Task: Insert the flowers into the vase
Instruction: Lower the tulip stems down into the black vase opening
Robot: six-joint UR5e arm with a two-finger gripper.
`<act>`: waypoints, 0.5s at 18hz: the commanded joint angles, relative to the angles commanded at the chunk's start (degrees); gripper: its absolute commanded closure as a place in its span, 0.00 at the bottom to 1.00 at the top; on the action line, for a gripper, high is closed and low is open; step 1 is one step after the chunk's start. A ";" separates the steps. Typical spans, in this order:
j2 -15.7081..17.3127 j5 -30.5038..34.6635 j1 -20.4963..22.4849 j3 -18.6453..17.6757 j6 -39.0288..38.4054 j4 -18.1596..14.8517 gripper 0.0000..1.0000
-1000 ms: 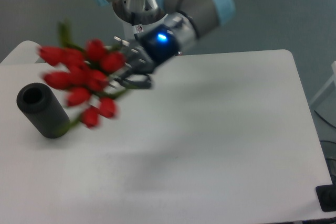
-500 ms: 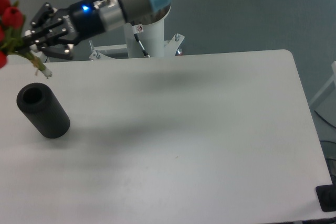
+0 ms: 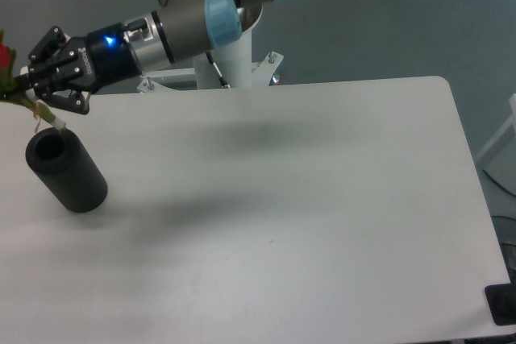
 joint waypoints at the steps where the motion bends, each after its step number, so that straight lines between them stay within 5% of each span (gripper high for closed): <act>1: -0.18 0.00 -0.44 0.00 0.70 0.00 1.00; 9: -1.76 -0.09 -0.71 -1.58 3.43 0.00 1.00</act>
